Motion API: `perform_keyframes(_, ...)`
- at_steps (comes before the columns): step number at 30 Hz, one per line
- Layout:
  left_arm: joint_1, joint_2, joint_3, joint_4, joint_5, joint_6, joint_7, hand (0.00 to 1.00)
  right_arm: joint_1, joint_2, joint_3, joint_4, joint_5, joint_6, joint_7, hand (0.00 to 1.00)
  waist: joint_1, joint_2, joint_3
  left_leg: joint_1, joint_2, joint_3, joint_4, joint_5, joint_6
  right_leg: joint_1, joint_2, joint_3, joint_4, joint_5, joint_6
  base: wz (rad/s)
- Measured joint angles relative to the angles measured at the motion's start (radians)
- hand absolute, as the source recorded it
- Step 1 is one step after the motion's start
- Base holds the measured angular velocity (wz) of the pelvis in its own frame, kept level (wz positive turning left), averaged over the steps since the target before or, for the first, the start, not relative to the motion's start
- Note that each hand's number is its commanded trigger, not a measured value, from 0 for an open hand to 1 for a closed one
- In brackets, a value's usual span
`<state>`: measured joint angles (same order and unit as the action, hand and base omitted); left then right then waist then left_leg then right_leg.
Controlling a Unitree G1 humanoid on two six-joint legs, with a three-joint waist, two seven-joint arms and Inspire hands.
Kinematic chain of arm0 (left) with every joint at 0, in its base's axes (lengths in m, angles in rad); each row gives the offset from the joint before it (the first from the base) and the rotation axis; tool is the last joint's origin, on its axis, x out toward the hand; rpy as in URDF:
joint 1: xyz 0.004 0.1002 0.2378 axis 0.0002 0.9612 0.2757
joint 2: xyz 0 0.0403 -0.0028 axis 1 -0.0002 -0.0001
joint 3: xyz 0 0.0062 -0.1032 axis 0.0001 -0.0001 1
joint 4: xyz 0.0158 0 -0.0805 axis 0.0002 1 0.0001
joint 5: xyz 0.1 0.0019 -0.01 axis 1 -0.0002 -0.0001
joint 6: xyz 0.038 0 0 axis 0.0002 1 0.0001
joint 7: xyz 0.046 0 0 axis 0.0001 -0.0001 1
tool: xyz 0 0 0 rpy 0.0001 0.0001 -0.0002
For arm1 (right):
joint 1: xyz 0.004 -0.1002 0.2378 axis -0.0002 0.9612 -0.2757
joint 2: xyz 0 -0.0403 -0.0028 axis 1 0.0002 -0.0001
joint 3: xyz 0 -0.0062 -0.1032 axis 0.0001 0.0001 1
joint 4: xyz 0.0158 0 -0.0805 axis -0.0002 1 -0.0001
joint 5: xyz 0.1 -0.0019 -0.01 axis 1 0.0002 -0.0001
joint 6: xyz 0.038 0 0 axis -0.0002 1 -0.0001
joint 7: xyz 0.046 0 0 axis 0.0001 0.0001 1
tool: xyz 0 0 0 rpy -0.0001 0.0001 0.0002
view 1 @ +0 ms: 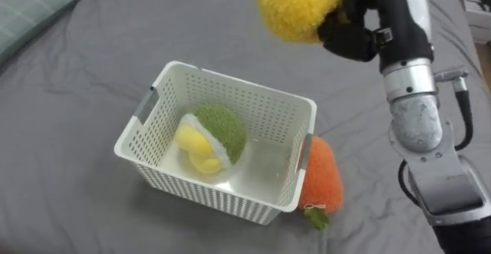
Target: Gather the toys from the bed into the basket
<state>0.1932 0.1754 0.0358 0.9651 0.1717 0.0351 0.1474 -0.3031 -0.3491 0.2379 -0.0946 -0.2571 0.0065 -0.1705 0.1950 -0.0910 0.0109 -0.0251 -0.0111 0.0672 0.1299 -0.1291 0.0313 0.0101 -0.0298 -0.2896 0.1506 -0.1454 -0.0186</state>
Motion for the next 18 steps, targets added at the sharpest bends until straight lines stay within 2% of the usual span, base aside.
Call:
perform_keyframes(2, -0.007, -0.001, 0.0, 0.001, 0.0, 0.0, -0.002, 0.0, 0.0, 0.011, 0.032, 0.0, -0.031, 0.002, 0.036, 1.0, 0.006, 0.003, 0.0021, 0.001, 0.0, -0.003, 0.001, -0.001, 0.001, 0.005, -0.001, -0.006, 0.0, 0.0, 0.0, 0.08)
perform_keyframes(7, -0.025, -0.005, -0.002, 0.022, -0.001, 0.0, -0.004, 0.0, 0.0, 0.077, 0.103, 0.0, -0.105, 0.007, 0.106, 1.0, 0.028, 0.007, 0.0033, 0.001, -0.001, -0.016, 0.005, -0.001, 0.001, 0.008, -0.001, -0.012, 0.0, 0.0, 0.0, 0.04)
perform_keyframes(12, -0.026, -0.007, -0.003, 0.022, -0.001, 0.0, -0.005, 0.0, 0.001, 0.089, 0.162, 0.004, -0.099, 0.009, 0.17, 1.0, 0.051, 0.005, 0.0025, 0.001, -0.002, -0.019, 0.007, -0.001, 0.001, 0.009, -0.001, -0.013, 0.0, 0.0, 0.0, 0.0)
perform_keyframes(18, -0.042, -0.007, -0.021, 0.022, -0.002, 0.008, -0.005, 0.0, 0.014, 0.118, 0.216, 0.026, -0.101, 0.044, 0.262, 1.0, 0.055, 0.005, 0.0025, -0.003, -0.003, -0.019, 0.006, -0.001, 0.001, 0.008, -0.002, -0.015, 0.0, 0.0, 0.0, 0.0)
